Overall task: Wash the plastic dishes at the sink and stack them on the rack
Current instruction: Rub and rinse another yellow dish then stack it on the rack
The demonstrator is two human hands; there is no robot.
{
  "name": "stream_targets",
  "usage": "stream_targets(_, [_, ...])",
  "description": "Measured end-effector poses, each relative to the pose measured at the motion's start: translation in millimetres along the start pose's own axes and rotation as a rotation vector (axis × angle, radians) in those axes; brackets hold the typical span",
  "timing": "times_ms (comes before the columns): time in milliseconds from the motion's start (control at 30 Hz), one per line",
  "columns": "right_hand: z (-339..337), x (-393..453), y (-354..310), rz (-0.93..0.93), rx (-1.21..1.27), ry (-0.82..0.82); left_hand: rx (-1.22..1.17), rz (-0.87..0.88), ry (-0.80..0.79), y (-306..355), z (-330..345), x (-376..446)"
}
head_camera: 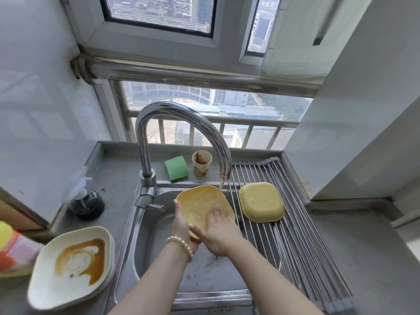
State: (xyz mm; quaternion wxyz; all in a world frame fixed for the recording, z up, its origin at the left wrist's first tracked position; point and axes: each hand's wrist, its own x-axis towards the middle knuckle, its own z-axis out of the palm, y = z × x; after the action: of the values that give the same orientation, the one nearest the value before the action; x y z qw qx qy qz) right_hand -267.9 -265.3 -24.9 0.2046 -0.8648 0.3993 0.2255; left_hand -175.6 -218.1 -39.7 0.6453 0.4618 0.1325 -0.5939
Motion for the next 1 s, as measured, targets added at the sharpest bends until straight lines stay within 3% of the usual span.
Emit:
stream_targets(133, [-1, 9, -11, -0.010, -0.016, 0.080, -0.018, -0.022, -0.019, 2, -1, -1])
stream_targets(400, [7, -7, -8, -0.455, -0.032, 0.164, 0.016, -0.025, -0.035, 10, -6, -6])
stream_targets(533, [15, -16, 3, -0.522, 0.109, 0.310, 0.097, 0.051, 0.108, 13, -7, -6])
stream_targets(633, [26, -13, 13, -0.591, 0.052, 0.493, 0.231, 0.116, 0.215, 16, -10, -3])
stream_targets(733, [30, -3, 25, -0.572, -0.063, 0.595, 0.383, 0.136, 0.274, 24, -15, 1])
stream_targets(800, [26, 1, 34, -0.439, -0.254, 0.603, 0.461, 0.114, 0.284, 30, -17, -1])
stream_targets(900, [15, -5, 33, -0.191, -0.510, 0.404, 0.461, 0.060, 0.248, 34, -13, -8])
stream_targets(1000, [14, -3, 30, -0.283, -0.516, 0.425, 0.421, -0.042, 0.187, 36, -15, -13])
